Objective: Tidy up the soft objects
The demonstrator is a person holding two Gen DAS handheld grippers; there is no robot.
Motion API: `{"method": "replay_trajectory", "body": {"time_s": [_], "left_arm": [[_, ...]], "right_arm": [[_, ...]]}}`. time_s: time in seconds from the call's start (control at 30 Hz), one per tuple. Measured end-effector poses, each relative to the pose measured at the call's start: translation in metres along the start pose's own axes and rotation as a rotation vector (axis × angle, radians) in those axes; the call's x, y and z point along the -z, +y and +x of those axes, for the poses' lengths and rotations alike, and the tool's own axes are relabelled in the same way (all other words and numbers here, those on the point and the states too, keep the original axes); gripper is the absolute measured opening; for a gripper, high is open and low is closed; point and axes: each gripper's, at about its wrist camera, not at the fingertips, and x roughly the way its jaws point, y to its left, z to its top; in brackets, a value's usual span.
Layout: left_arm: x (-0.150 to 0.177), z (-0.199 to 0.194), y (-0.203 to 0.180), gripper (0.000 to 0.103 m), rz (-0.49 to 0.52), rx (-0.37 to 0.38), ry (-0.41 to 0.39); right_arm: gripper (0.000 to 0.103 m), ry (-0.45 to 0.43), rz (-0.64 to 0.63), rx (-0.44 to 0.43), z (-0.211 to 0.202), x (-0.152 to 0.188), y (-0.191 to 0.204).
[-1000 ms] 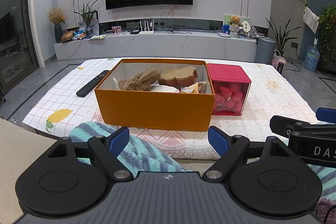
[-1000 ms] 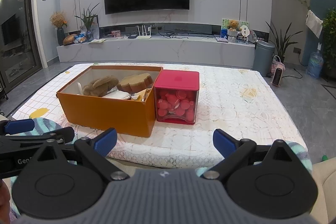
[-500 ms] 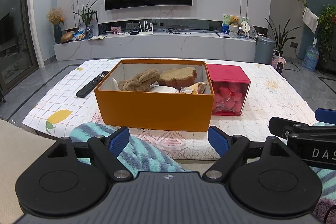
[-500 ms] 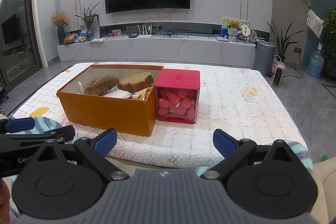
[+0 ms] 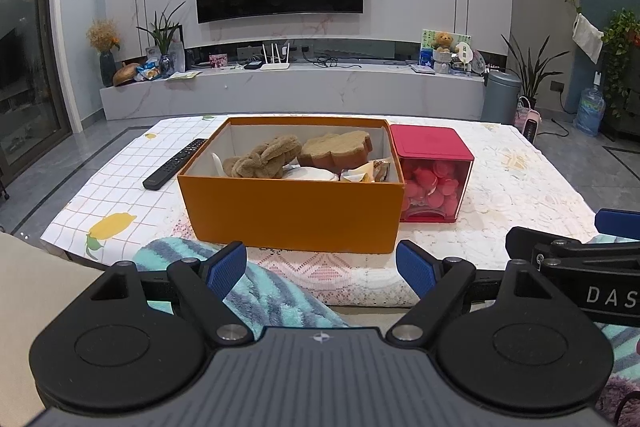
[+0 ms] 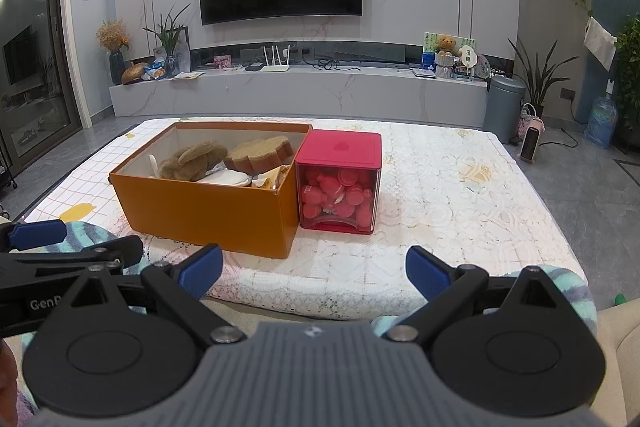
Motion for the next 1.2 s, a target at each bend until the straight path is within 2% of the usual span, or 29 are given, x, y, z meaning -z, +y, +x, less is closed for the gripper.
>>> {"method": "replay_trajectory", "body": {"time_s": [1.2], "left_arm": [[-0.0013,0.0012,0.006,0.099,0.006,-0.003,0.0]], "right_arm": [[0.096,0.004,0.002,0.001,0.0004,-0.0021,-0.0016]]}}
